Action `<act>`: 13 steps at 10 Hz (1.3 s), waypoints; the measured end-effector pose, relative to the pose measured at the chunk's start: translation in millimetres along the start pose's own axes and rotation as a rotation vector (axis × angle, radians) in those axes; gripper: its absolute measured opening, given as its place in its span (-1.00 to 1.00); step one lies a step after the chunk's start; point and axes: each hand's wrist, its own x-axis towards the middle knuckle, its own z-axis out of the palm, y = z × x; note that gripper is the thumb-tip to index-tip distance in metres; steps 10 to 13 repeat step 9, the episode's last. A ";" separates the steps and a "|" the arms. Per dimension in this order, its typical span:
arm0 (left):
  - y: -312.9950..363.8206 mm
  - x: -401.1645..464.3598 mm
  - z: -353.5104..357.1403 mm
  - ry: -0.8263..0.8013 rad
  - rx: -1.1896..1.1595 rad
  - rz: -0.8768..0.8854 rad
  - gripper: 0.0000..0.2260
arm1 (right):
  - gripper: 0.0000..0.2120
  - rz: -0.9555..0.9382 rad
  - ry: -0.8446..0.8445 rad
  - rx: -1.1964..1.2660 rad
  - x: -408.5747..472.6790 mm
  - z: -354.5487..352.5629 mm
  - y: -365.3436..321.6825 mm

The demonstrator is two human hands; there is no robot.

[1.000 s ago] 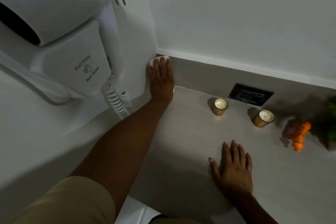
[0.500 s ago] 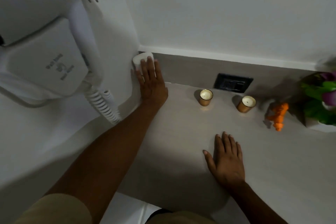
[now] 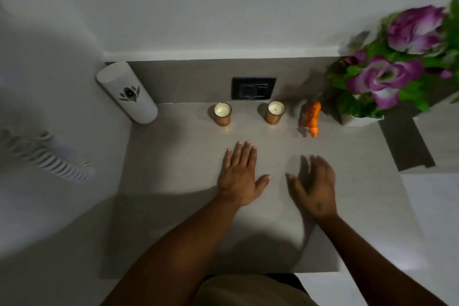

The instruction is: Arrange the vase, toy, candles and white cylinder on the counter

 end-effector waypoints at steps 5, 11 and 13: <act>-2.2 -2.1 7.5 0.103 -0.036 0.010 -0.19 | -0.08 0.421 0.344 0.419 177.0 -101.5 26.9; 0.0 -3.9 6.4 0.106 -0.030 0.003 -0.20 | -0.05 0.515 0.280 0.344 113.0 -56.5 11.4; 0.0 -3.9 6.4 0.106 -0.030 0.003 -0.20 | -0.05 0.515 0.280 0.344 113.0 -56.5 11.4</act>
